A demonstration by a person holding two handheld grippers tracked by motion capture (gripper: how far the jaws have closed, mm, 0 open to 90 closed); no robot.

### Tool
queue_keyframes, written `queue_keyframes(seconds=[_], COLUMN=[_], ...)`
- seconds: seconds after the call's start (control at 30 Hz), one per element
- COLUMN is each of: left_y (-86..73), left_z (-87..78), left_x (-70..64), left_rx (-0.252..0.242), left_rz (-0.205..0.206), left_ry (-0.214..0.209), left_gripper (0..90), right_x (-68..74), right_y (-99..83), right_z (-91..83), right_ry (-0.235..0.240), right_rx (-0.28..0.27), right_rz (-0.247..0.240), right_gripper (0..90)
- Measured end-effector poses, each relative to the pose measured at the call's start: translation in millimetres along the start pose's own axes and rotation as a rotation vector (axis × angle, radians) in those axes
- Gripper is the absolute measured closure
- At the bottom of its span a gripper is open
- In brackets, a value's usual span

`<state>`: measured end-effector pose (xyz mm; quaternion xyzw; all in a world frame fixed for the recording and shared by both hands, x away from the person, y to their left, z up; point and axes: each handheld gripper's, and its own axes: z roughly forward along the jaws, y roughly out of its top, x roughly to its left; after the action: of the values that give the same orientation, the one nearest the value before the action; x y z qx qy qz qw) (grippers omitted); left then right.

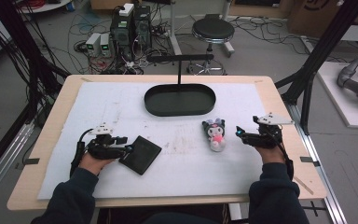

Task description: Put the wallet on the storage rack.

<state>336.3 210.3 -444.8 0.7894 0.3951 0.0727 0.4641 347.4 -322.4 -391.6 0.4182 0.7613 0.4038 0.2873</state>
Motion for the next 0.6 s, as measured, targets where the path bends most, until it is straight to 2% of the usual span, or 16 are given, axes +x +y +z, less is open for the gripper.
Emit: queue_keyframes(seconds=[0.03,0.1,0.23,0.3,0.43,0.6], left_y=[0.0,-2.8,-3.1,-3.2,-3.4,-3.3], left_z=[0.0,4.5,6.0,6.5,6.4,5.0], left_x=[0.0,1.4,2.2,2.0,4.7,7.3], left_rx=[0.0,0.04,0.042,0.046,0.042,0.029], left_rz=[0.0,-0.017,-0.027,-0.017,-0.041,-0.066], left_ry=[0.0,-0.017,-0.035,-0.063,-0.065,-0.065], left_gripper=[47.2,47.2,49.1,59.5,62.5,71.1], right_x=[0.0,0.9,0.9,0.9,1.1,1.1], right_y=[0.0,0.1,0.2,0.2,0.2,0.2], right_z=[0.0,-0.6,-0.6,-0.6,-0.5,-0.7], right_ry=[0.0,0.002,0.002,0.001,0.002,0.0], right_rx=[0.0,-0.001,-0.002,0.0,0.0,0.003], right_rz=[0.0,-0.002,-0.005,0.0,0.0,0.001], right_gripper=[20.6,20.6,20.6,20.6,20.6,20.6])
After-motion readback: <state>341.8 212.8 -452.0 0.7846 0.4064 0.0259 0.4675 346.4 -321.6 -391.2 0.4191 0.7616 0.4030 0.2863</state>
